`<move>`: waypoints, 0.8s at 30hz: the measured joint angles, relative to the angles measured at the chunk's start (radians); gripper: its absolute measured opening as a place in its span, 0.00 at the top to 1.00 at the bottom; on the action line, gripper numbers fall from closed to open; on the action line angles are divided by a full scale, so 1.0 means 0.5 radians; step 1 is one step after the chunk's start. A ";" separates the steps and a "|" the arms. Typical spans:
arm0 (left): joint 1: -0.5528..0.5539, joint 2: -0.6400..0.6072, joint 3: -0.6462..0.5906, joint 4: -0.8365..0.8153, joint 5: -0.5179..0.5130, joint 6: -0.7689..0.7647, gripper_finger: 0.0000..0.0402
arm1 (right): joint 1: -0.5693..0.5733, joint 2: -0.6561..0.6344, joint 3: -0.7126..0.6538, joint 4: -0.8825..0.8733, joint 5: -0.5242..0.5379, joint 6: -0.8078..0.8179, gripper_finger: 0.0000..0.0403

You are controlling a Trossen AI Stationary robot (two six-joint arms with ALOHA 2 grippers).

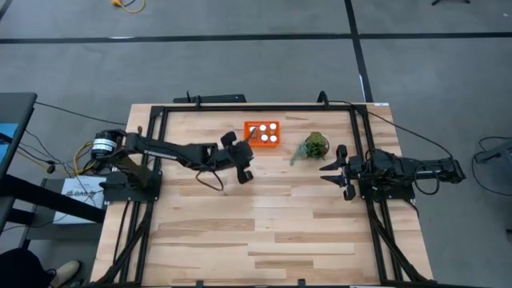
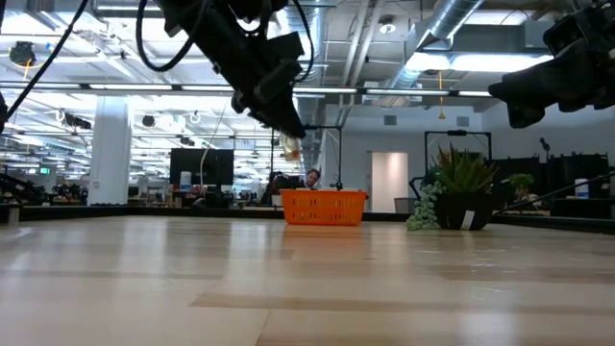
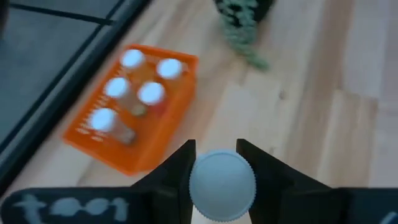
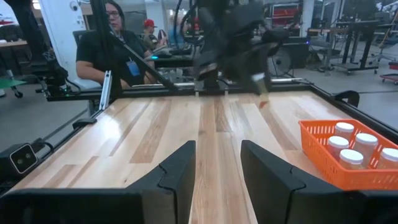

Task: Pick and place pill bottles into a basket
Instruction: Put the yellow pill bottle into the orange bin

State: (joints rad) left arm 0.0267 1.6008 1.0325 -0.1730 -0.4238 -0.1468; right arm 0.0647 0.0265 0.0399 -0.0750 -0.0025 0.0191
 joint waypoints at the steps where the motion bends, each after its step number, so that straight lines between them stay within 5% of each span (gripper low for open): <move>1: 0.026 -0.021 0.000 -0.010 0.000 0.015 0.77 | 0.000 0.000 0.000 0.000 0.000 0.000 0.70; 24: 0.617 -0.013 0.004 0.373 0.688 0.198 0.77 | 0.000 0.000 0.000 0.000 0.000 0.000 0.70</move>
State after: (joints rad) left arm 0.3349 1.5944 1.0342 0.0134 -0.0798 -0.0477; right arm 0.0647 0.0265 0.0399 -0.0750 -0.0025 0.0191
